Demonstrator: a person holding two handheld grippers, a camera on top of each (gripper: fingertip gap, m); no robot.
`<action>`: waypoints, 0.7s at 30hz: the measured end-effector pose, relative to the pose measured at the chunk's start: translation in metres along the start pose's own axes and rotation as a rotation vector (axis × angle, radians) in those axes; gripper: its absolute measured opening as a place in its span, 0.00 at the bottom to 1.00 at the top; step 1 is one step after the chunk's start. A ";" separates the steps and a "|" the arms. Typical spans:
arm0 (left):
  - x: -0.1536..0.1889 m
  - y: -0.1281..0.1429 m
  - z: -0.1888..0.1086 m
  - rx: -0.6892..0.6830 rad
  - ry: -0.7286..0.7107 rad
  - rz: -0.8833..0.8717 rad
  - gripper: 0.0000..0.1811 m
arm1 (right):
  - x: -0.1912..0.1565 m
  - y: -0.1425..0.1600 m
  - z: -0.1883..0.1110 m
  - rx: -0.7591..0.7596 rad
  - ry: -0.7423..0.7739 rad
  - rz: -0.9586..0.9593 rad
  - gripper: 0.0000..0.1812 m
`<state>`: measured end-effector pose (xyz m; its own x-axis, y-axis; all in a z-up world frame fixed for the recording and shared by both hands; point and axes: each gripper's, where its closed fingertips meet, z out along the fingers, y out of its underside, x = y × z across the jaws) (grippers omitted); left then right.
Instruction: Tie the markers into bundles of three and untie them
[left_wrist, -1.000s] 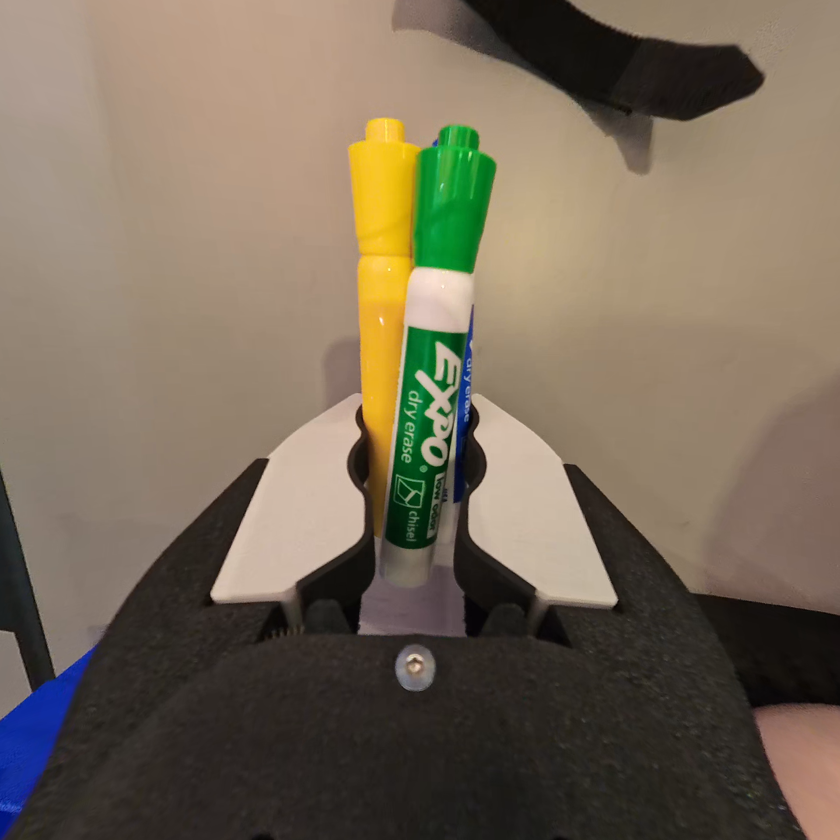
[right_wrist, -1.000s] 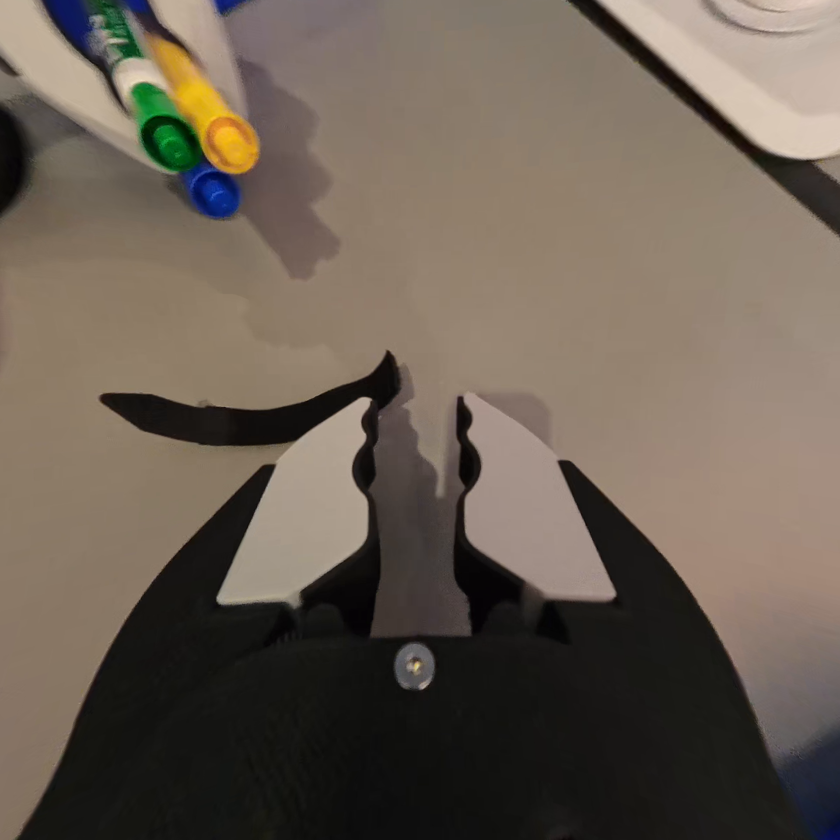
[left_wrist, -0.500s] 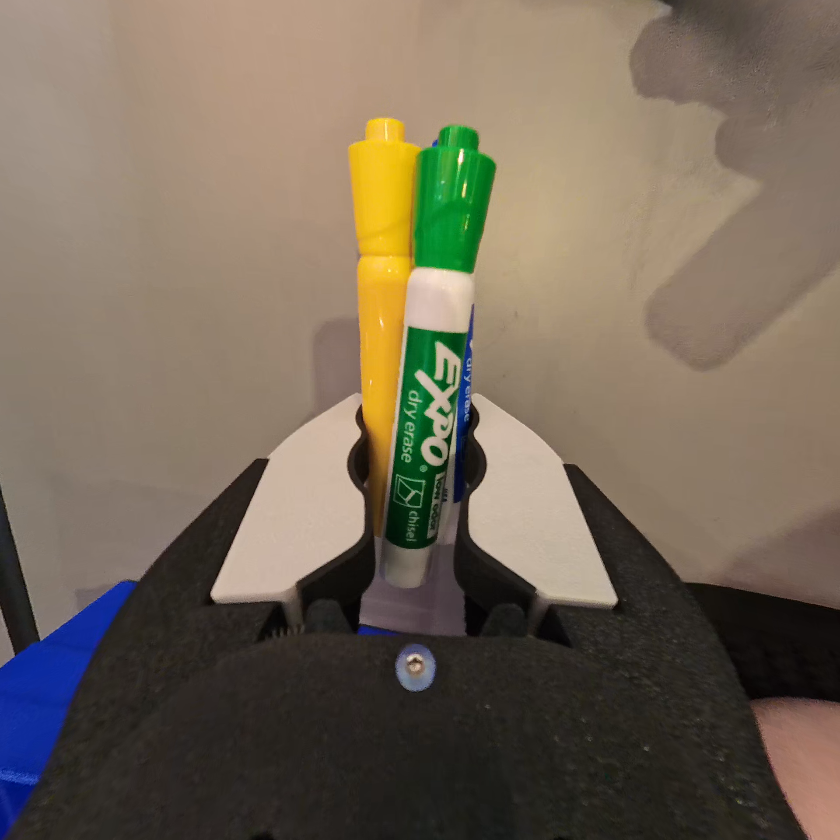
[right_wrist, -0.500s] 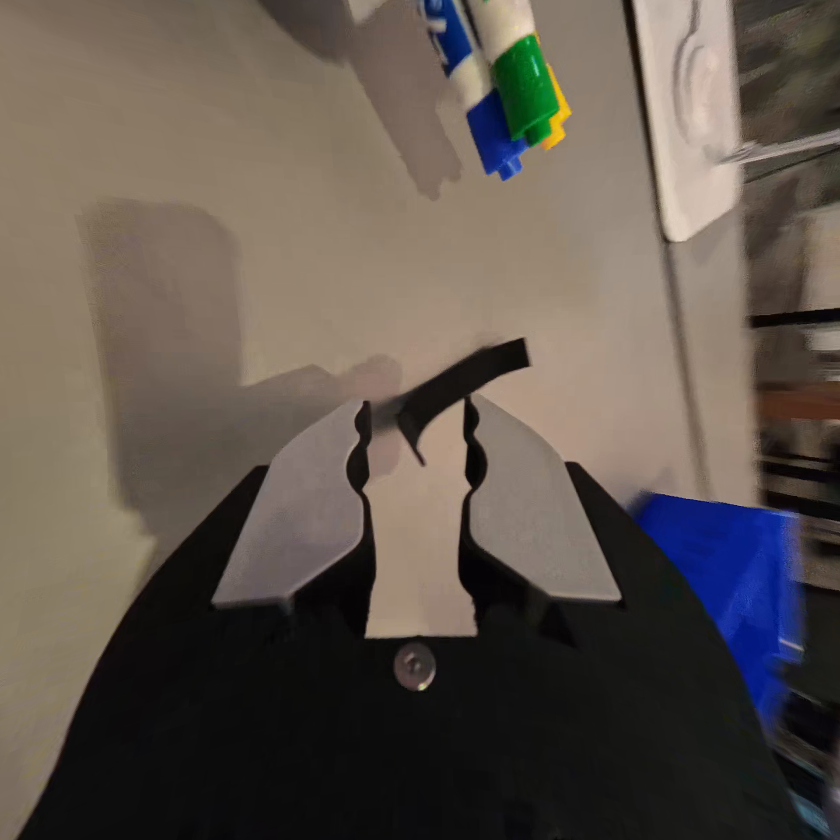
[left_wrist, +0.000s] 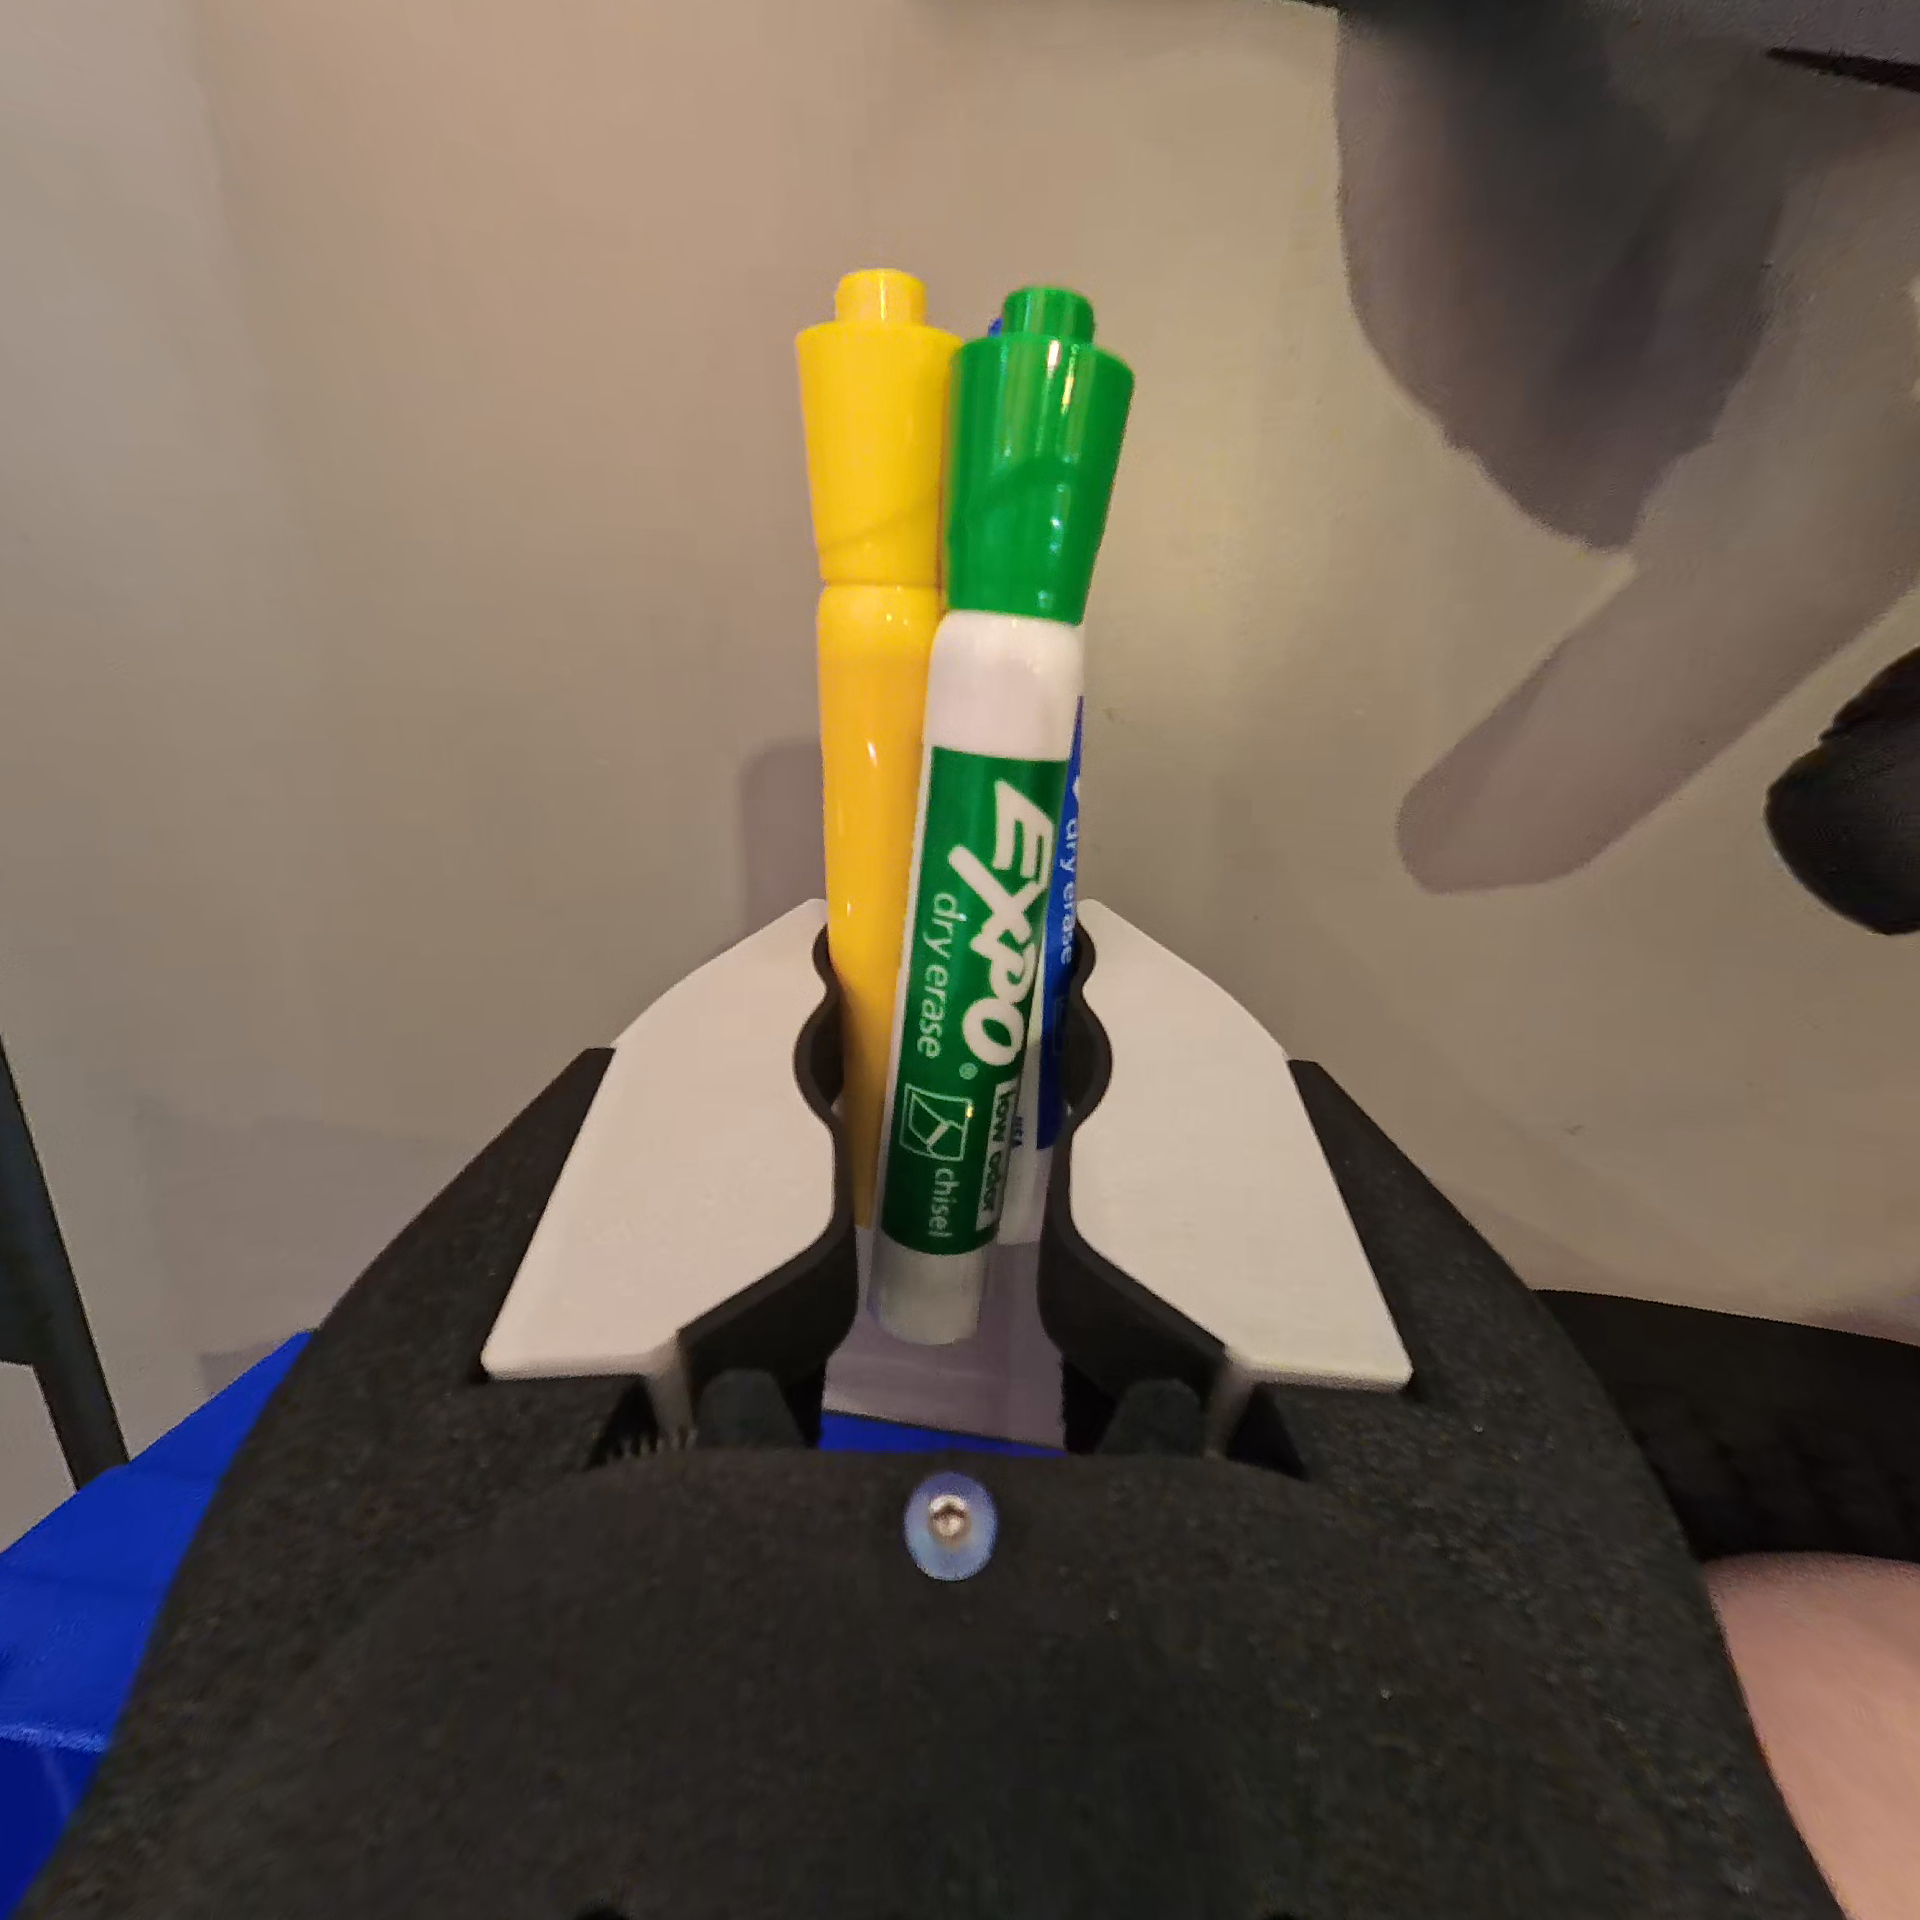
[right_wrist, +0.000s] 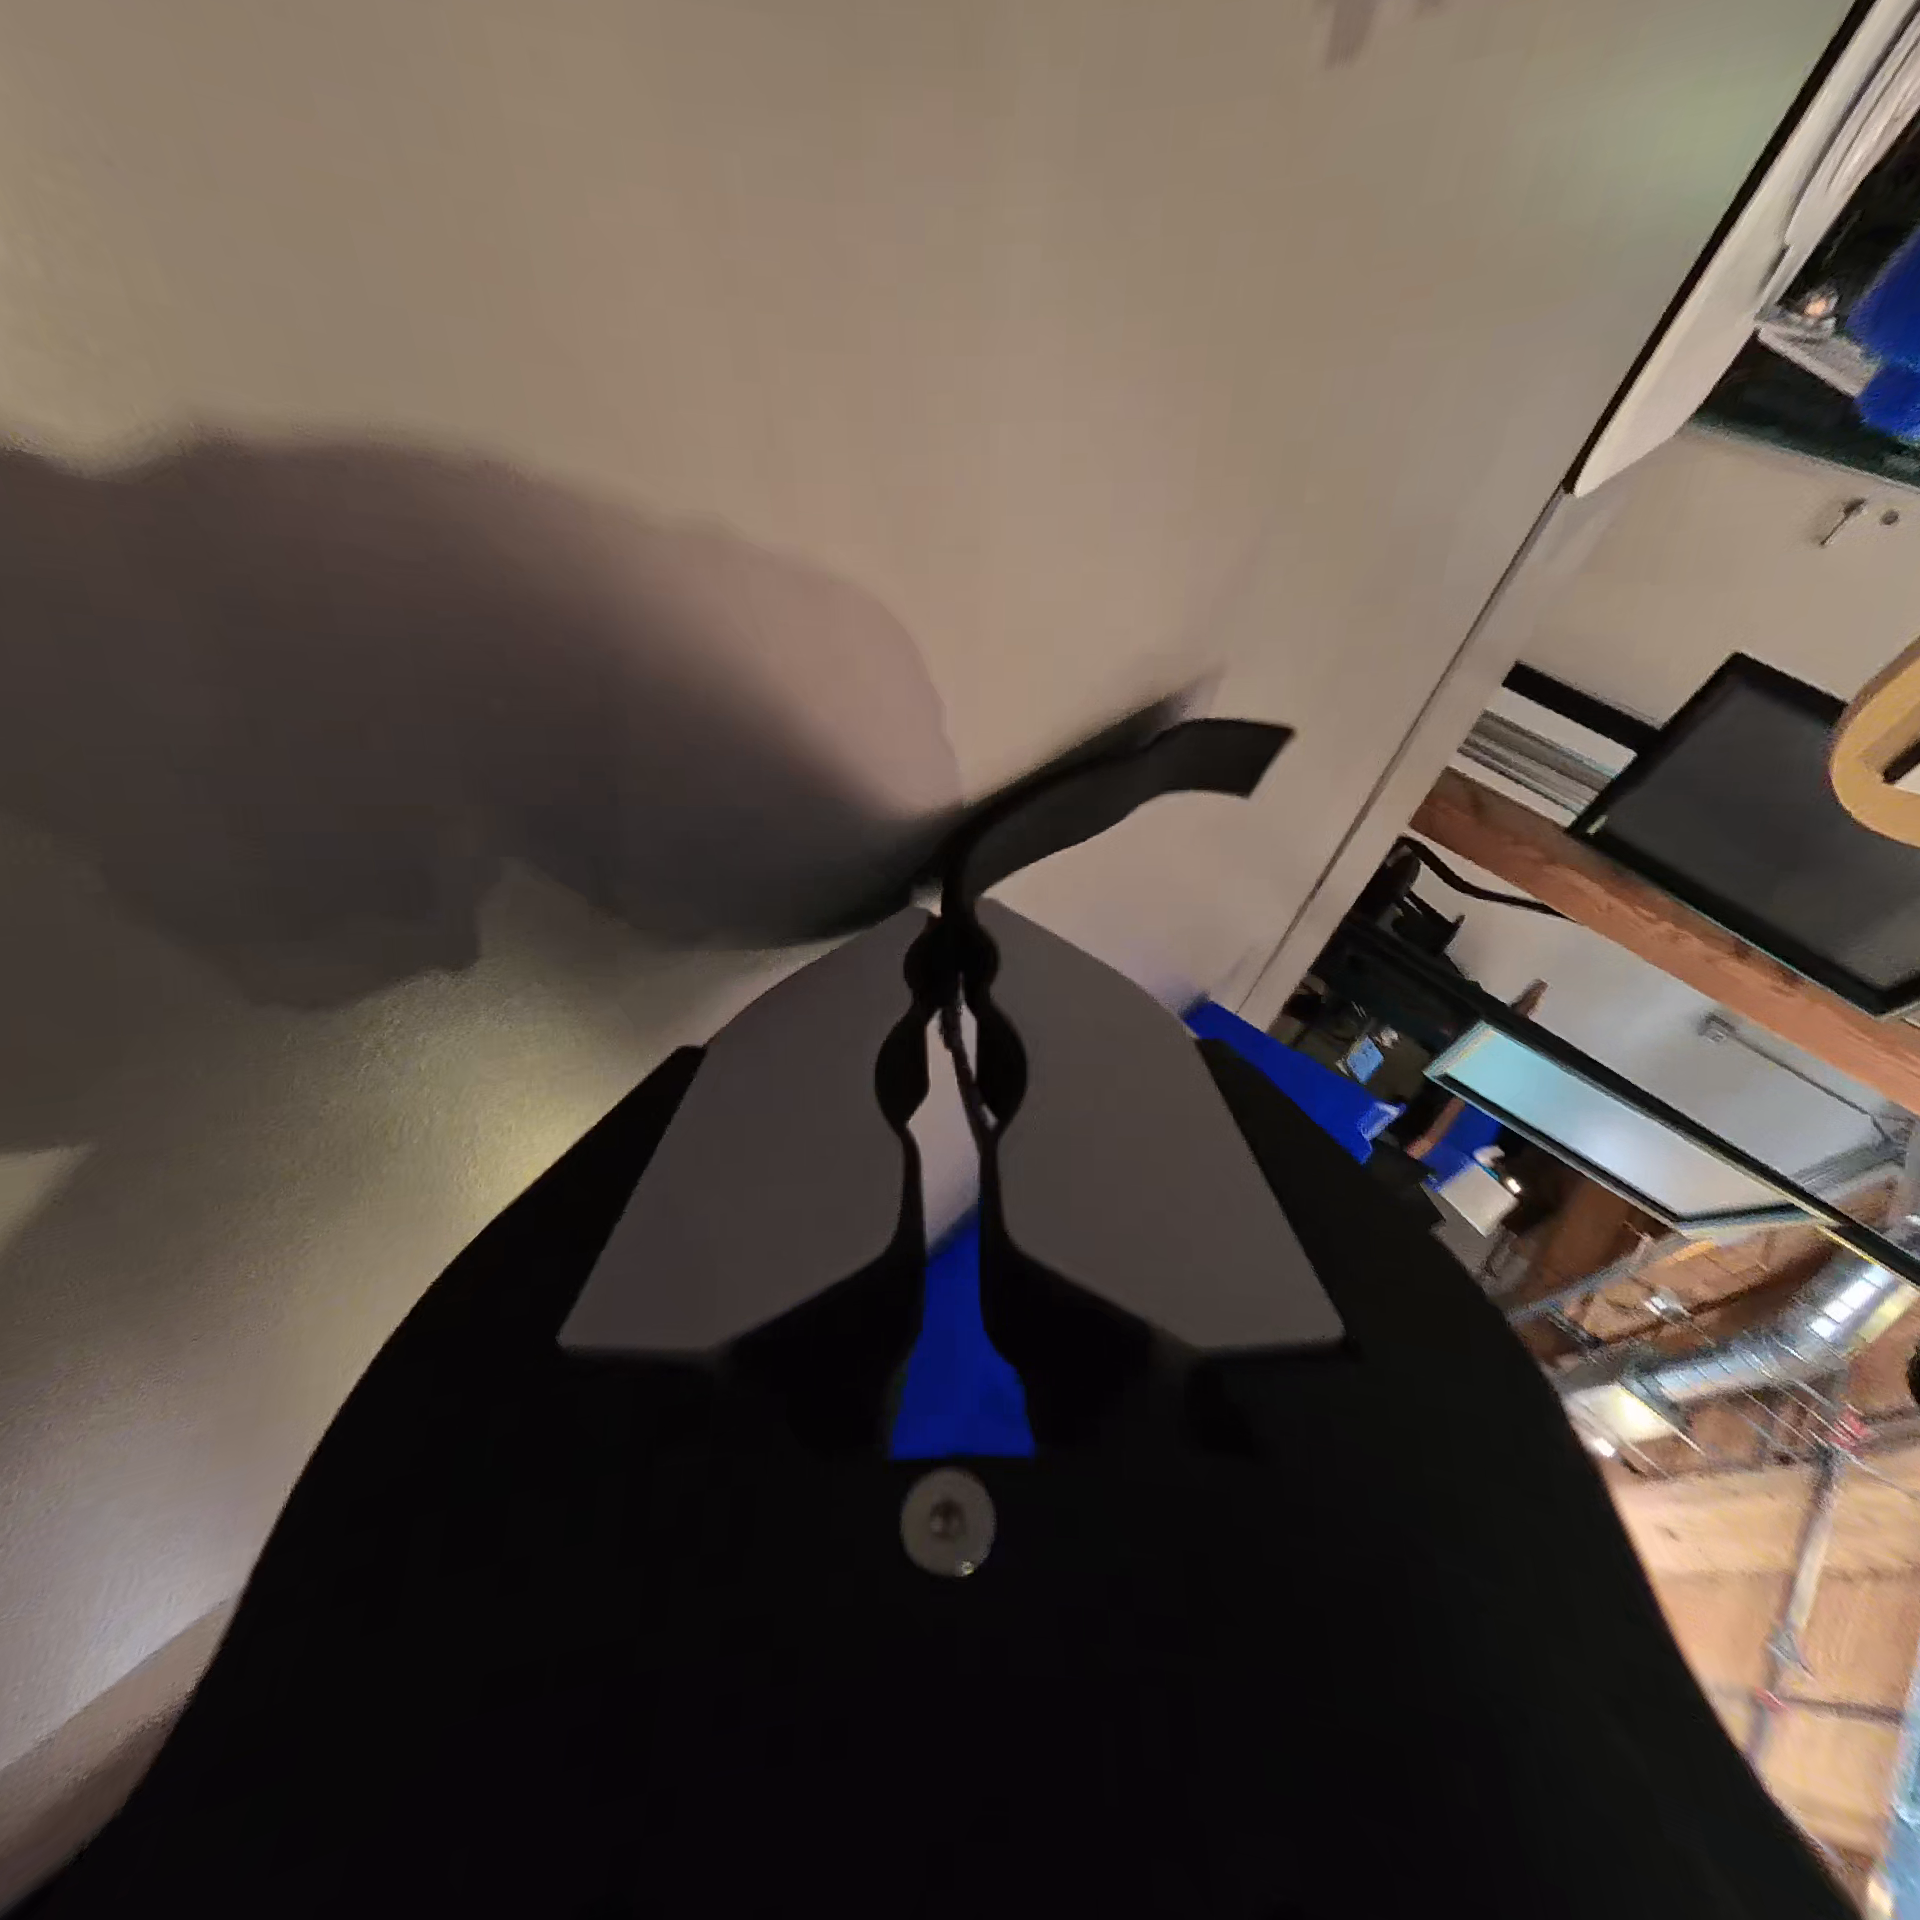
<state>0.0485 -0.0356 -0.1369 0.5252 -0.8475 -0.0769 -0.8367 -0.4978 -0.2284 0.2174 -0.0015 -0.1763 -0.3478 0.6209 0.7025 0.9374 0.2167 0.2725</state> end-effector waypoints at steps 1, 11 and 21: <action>0.000 0.000 0.000 0.002 0.000 0.001 0.21 | 0.000 -0.002 0.001 0.022 -0.011 0.015 0.03; -0.011 -0.013 0.007 0.109 0.037 -0.082 0.21 | 0.095 0.010 -0.073 0.927 -0.278 1.018 0.02; -0.014 -0.030 0.021 0.102 0.008 -0.151 0.21 | 0.132 -0.036 -0.103 1.568 -0.820 1.553 0.02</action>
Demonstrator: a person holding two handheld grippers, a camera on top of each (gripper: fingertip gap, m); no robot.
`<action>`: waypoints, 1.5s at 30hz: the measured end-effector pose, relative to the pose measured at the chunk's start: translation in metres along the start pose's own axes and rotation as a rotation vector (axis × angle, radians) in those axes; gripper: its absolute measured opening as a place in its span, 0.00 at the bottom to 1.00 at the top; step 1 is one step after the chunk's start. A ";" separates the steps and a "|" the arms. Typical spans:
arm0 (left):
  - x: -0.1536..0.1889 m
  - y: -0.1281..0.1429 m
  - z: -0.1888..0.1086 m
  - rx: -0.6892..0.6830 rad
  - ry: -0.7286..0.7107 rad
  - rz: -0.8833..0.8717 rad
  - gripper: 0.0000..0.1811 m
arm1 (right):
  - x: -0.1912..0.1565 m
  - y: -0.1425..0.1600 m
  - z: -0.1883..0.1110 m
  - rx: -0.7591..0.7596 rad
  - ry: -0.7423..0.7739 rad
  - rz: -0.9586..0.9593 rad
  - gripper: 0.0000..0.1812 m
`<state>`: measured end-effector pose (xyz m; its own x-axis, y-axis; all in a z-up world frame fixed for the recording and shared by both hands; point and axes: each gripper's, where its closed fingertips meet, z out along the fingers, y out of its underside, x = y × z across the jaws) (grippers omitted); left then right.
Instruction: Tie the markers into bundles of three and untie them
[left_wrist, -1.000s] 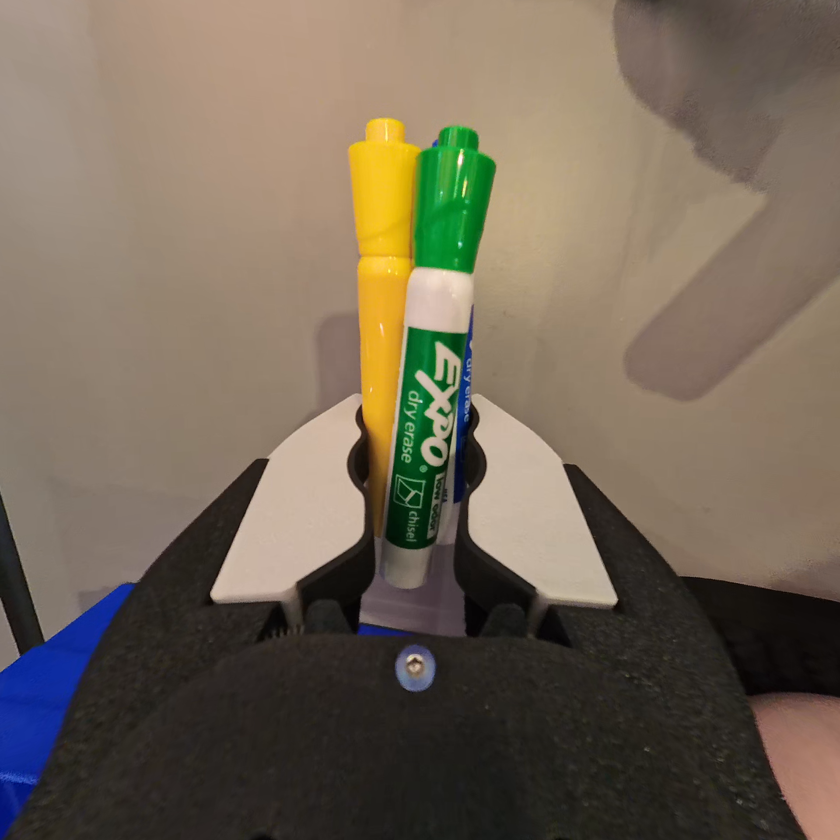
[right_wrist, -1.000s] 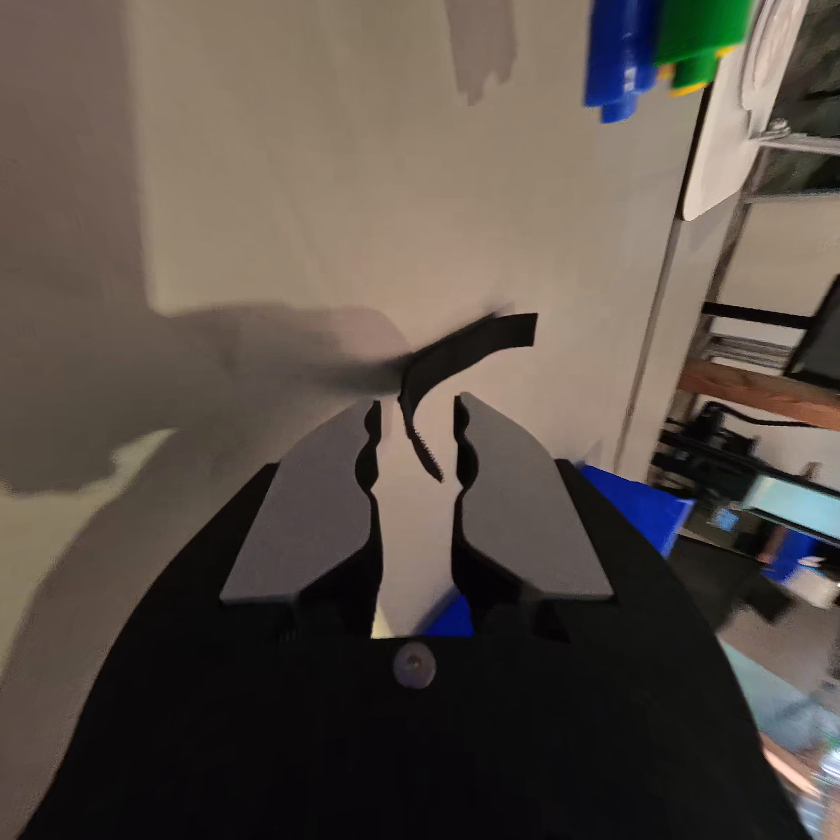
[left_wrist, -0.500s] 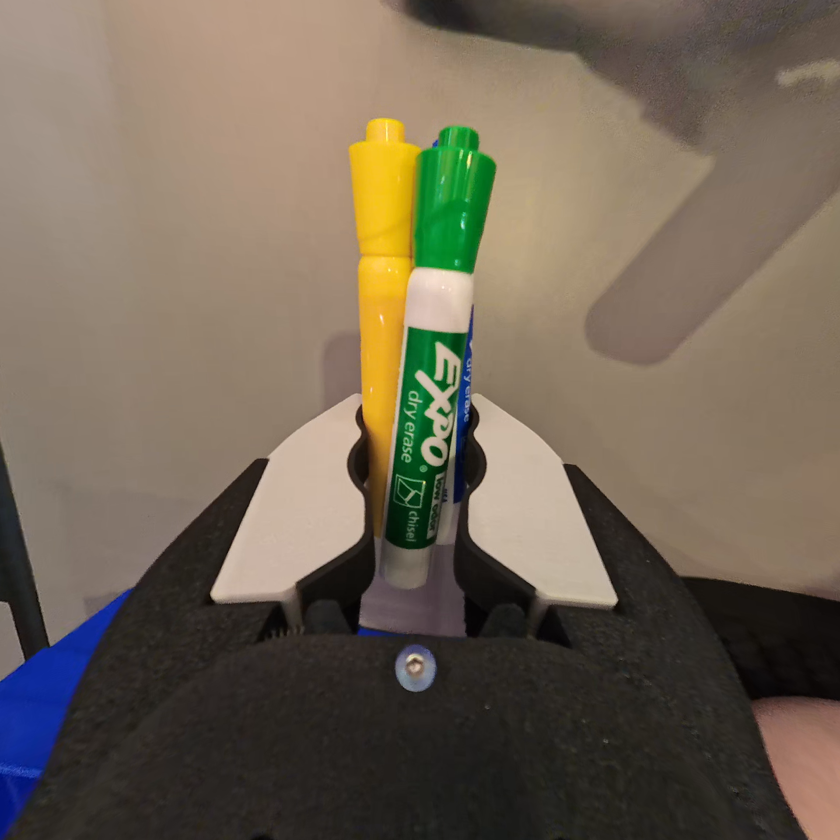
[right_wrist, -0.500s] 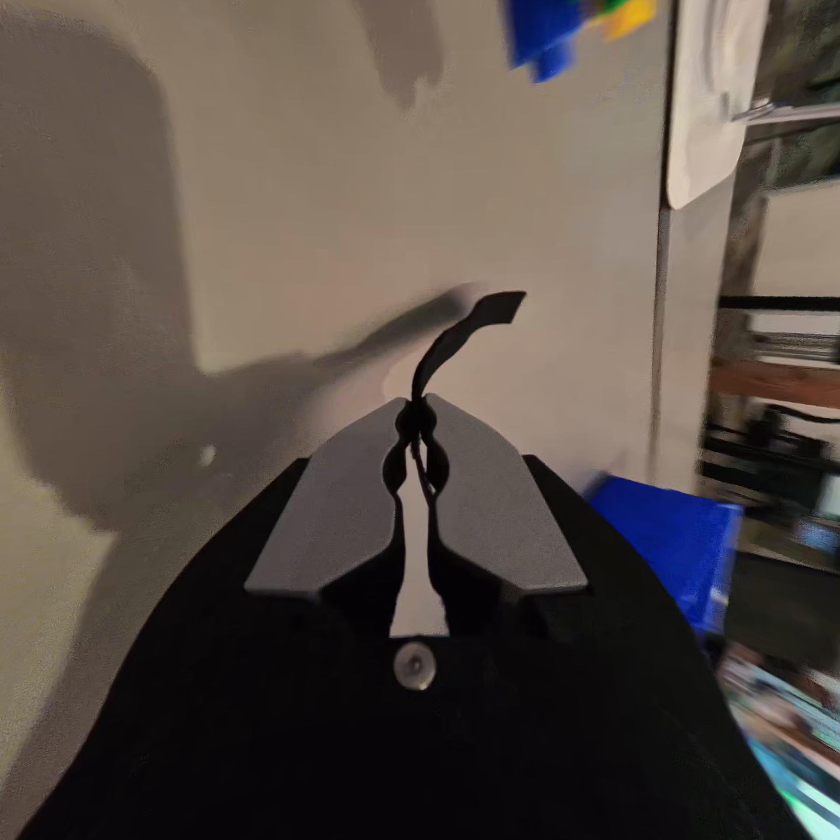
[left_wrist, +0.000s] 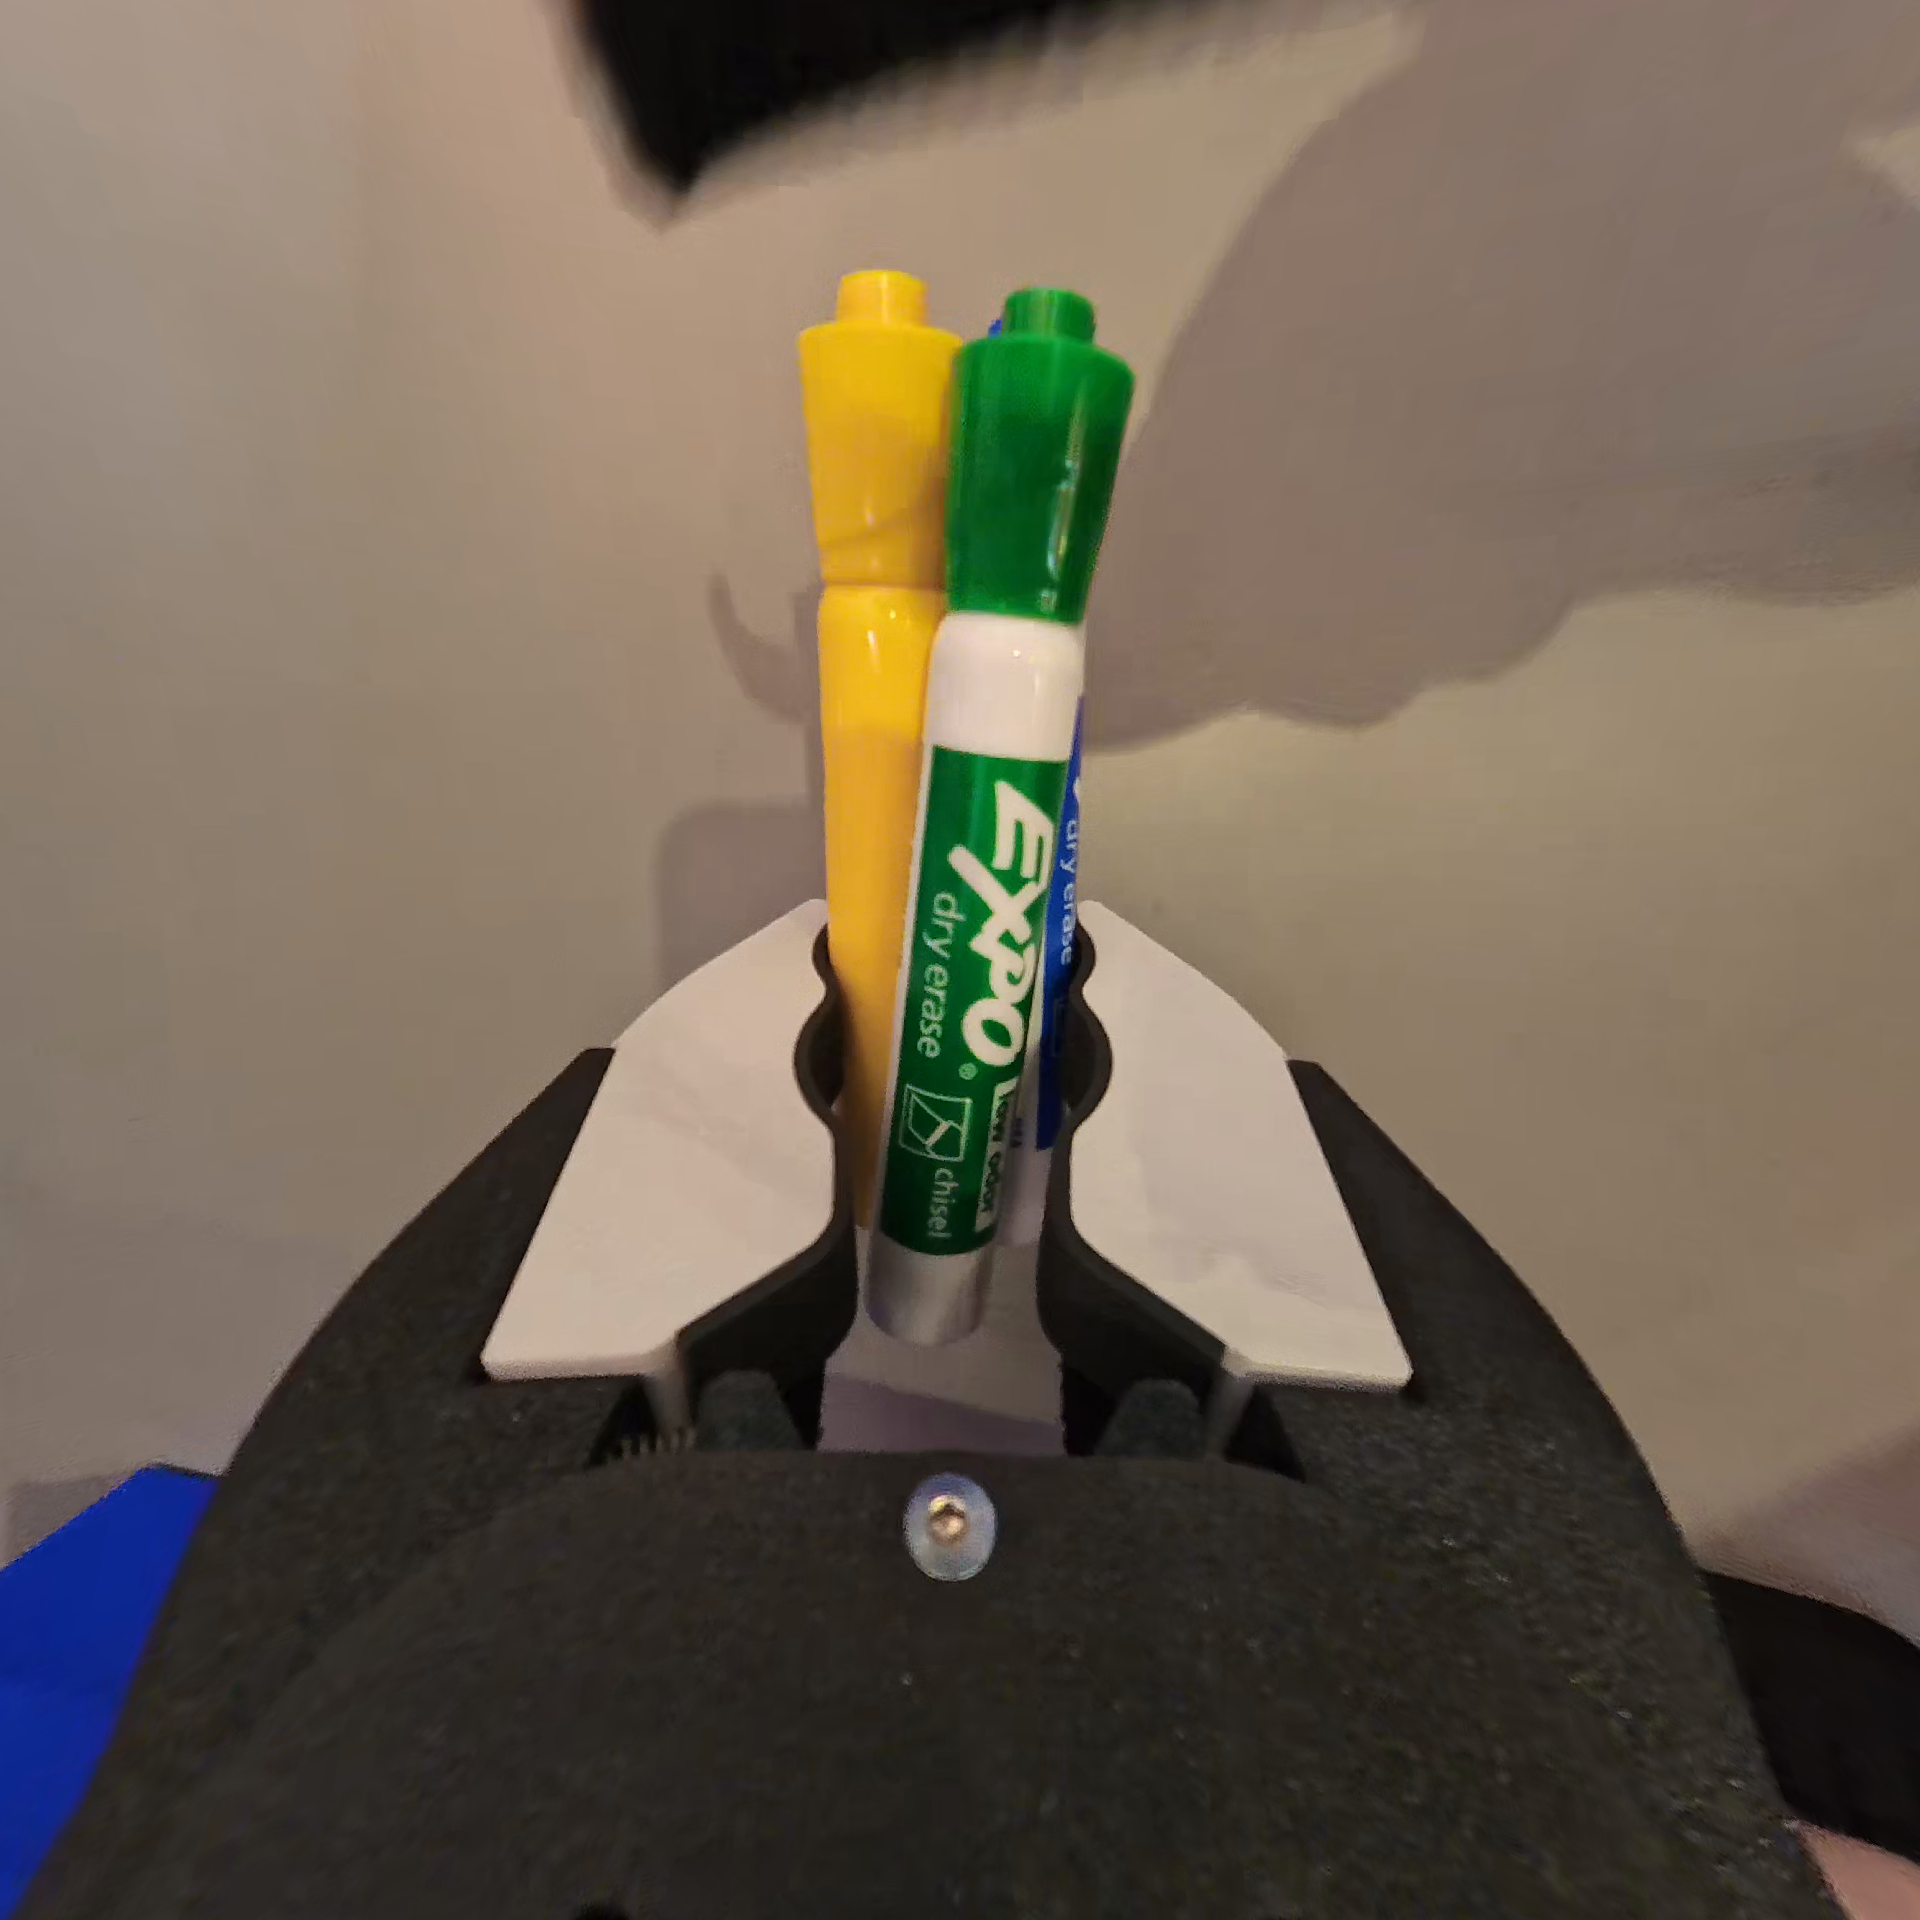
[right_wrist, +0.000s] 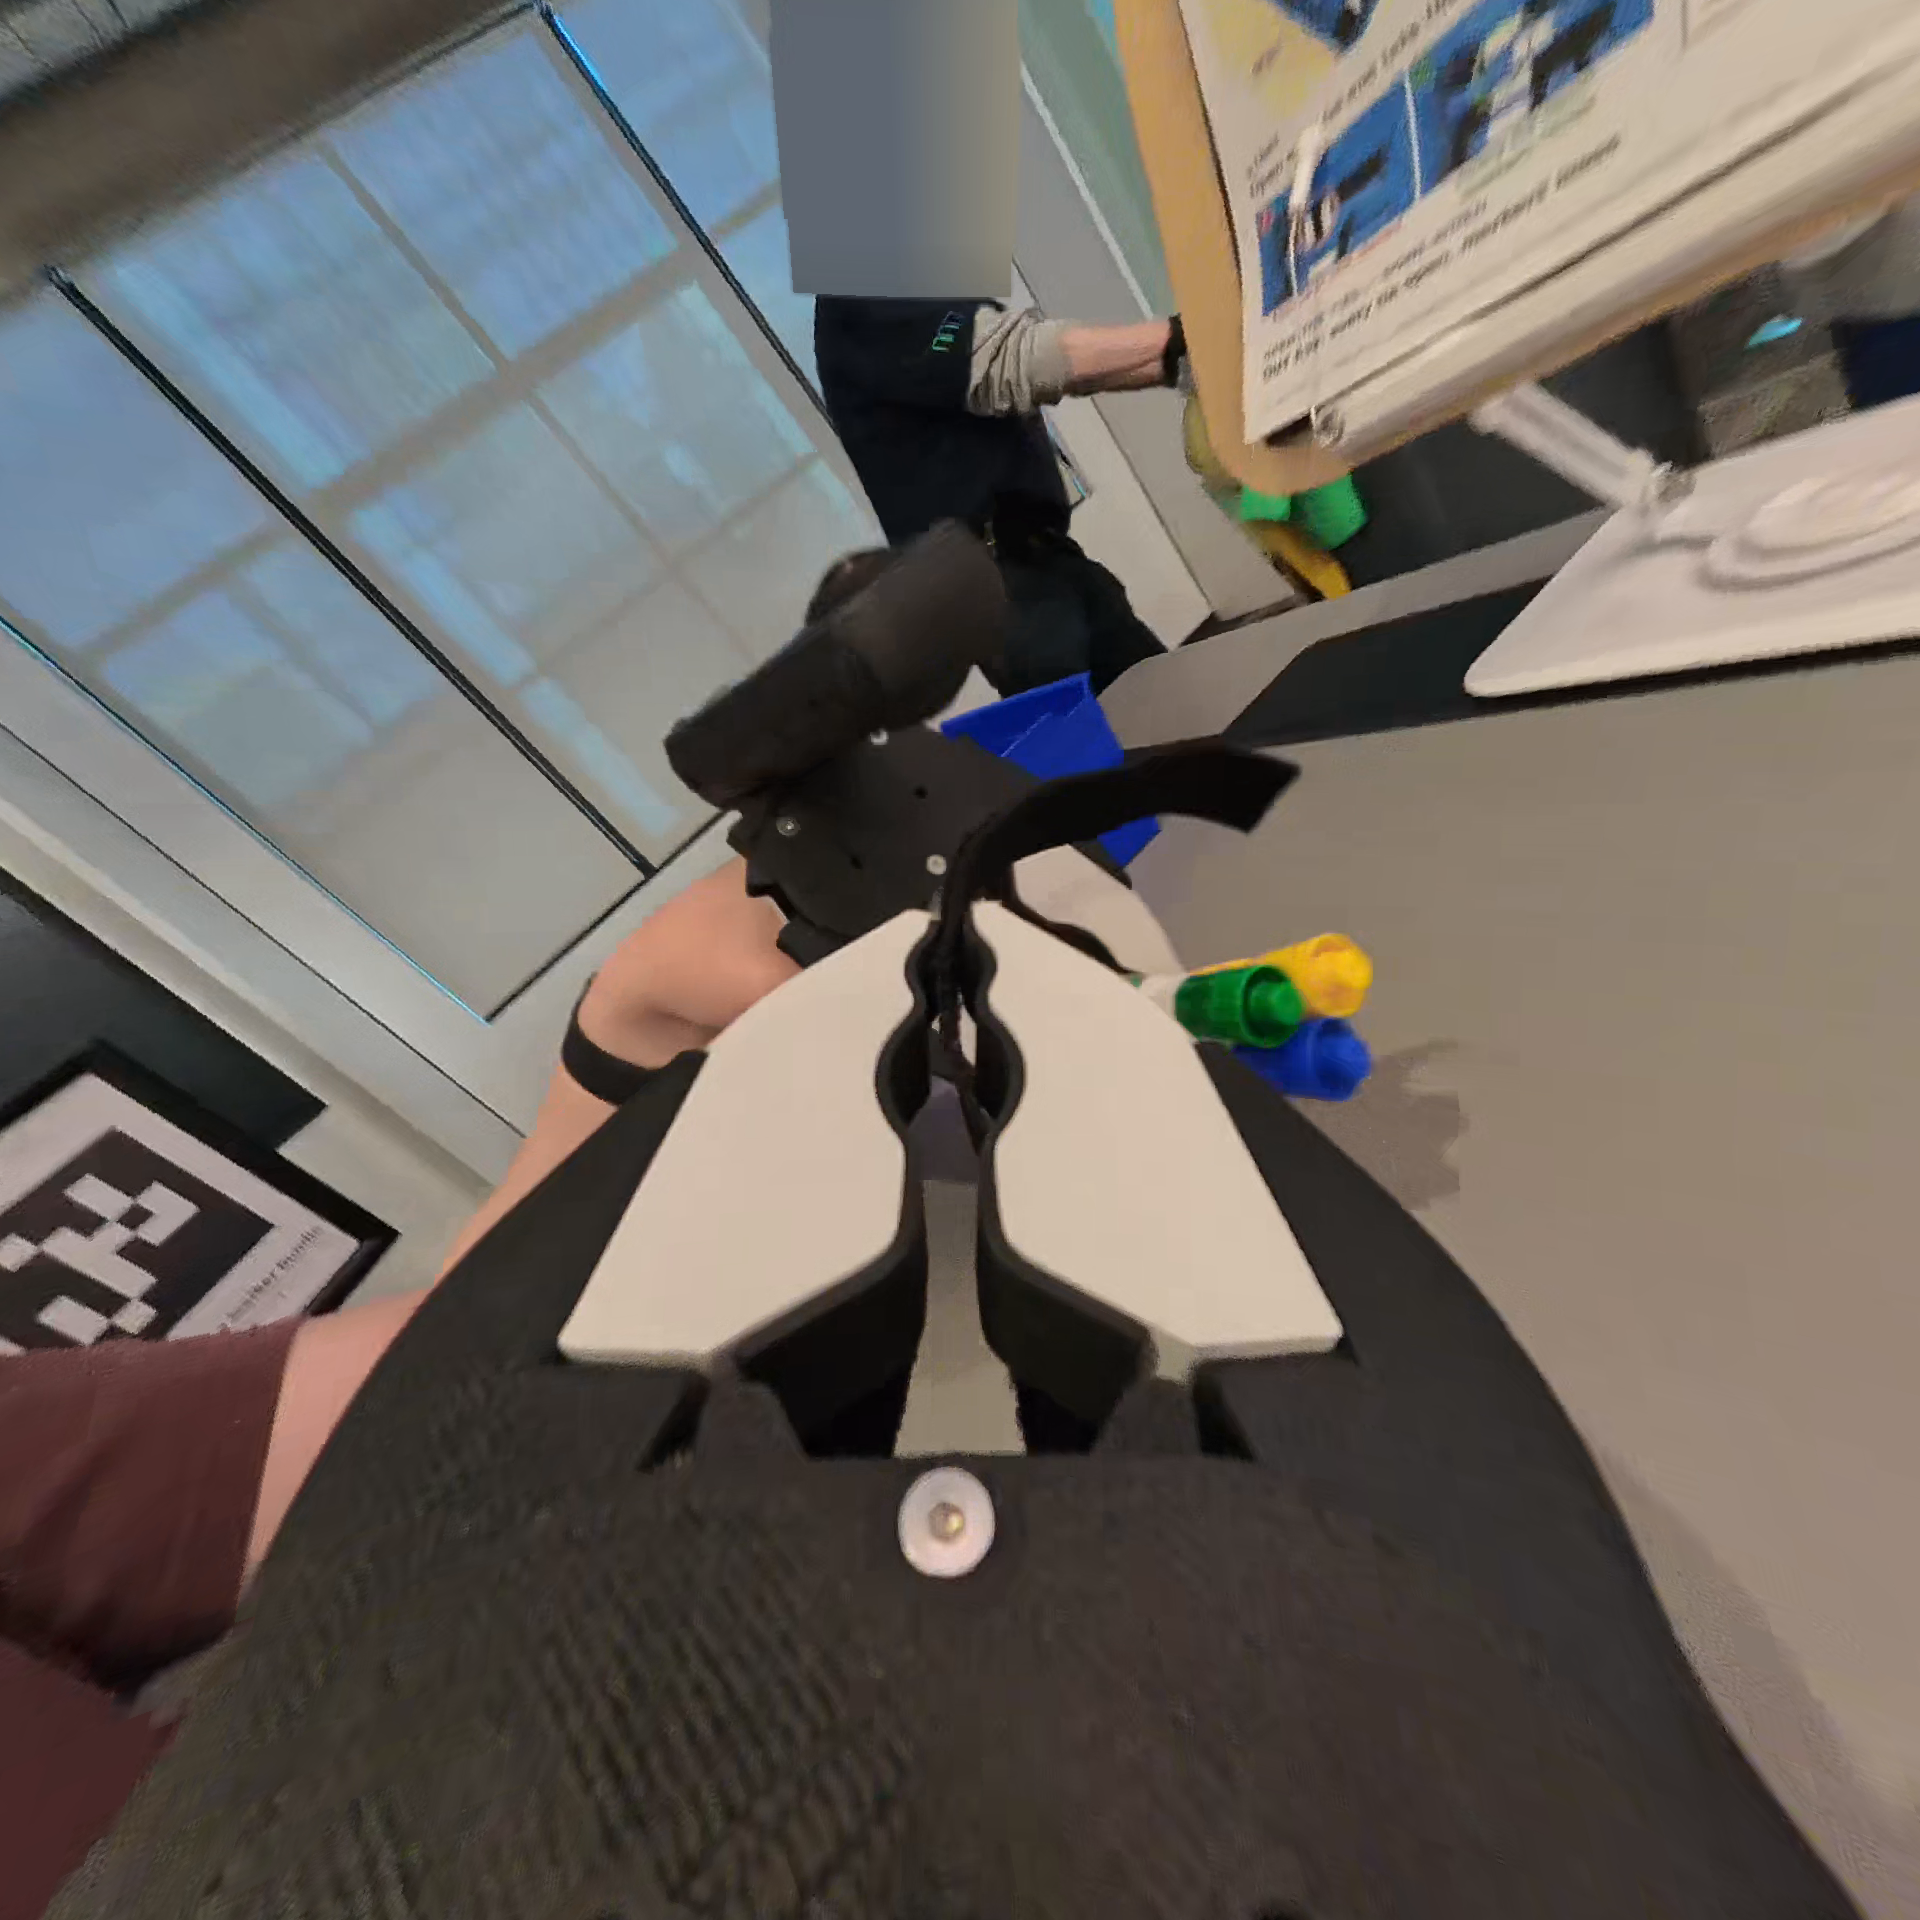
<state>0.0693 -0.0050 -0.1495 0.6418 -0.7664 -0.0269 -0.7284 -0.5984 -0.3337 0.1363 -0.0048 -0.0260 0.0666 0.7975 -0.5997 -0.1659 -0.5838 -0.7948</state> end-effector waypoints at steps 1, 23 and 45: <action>0.001 -0.001 0.000 -0.004 0.005 -0.012 0.21 | 0.000 0.009 0.007 0.005 -0.001 0.027 0.02; 0.016 -0.007 -0.039 0.063 0.014 0.007 0.21 | -0.011 0.058 0.043 -0.049 -0.118 0.176 0.09; 0.031 0.024 -0.033 -0.097 0.070 0.094 0.21 | 0.006 0.091 0.020 -0.241 -0.040 0.091 0.26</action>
<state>0.0638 -0.0502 -0.1273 0.5540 -0.8324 0.0137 -0.8063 -0.5406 -0.2399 0.1021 -0.0497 -0.0998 0.0221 0.7429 -0.6690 0.0705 -0.6687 -0.7402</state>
